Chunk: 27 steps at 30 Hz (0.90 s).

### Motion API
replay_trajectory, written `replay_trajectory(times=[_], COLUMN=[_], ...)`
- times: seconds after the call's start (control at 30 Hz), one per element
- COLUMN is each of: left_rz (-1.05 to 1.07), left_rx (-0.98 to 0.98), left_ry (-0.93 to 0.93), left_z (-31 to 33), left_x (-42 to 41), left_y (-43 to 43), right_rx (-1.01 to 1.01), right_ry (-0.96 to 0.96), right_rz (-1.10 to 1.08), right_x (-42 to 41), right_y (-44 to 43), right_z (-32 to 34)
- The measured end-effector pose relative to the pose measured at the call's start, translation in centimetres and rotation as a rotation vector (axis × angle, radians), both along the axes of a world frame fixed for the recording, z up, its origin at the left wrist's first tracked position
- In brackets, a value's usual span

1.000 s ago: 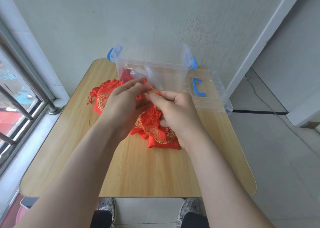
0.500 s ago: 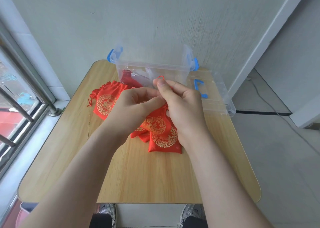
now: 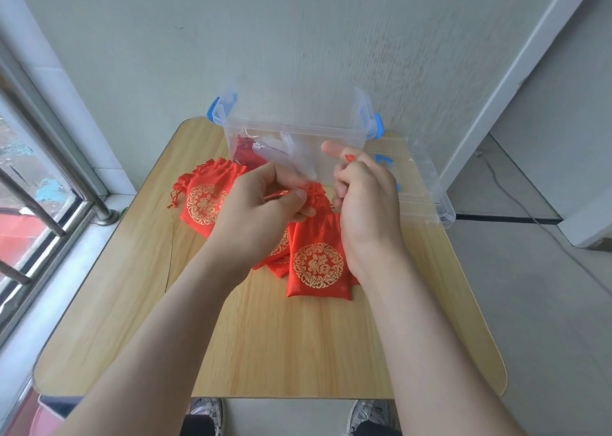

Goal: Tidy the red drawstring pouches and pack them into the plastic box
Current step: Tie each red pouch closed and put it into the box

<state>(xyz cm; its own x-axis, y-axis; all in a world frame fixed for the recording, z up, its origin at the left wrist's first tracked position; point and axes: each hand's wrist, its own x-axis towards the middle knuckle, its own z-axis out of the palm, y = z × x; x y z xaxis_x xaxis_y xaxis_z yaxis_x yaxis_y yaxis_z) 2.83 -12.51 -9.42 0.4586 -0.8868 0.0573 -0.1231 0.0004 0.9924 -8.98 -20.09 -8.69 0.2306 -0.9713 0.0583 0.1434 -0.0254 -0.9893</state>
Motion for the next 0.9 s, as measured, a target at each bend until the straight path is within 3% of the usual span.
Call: replay_trajectory(times=[0.13,0.33,0.43,0.6,0.77,0.9], left_rz=[0.067,0.159,0.178,0.163,0.167,0.168], left_rx=[0.076,0.139,0.13,0.154,0.147,0.108], left_ry=[0.183,0.244,0.307,0.268,0.266,0.238], left_z=[0.1,0.3,0.1,-0.5,-0.6,-0.4], left_x=[0.3,0.4,0.8,1.6,1.8,1.8], left_y=[-0.4,-0.7,-0.7,-0.4,-0.2,0.0], right_rx=[0.073,0.139,0.126,-0.072,-0.263,-0.296], right_ry=[0.007,-0.029,0.129,0.397,0.511,0.649], right_rz=[-0.038,-0.04,0.064,0.092,0.094,0.147], right_x=[0.1,-0.1,-0.3,-0.1,0.0,0.1], right_y=[-0.2,-0.4,-0.1,0.0,0.2,0.4], right_z=[-0.9,-0.8,-0.8,-1.7,-1.6,-1.8])
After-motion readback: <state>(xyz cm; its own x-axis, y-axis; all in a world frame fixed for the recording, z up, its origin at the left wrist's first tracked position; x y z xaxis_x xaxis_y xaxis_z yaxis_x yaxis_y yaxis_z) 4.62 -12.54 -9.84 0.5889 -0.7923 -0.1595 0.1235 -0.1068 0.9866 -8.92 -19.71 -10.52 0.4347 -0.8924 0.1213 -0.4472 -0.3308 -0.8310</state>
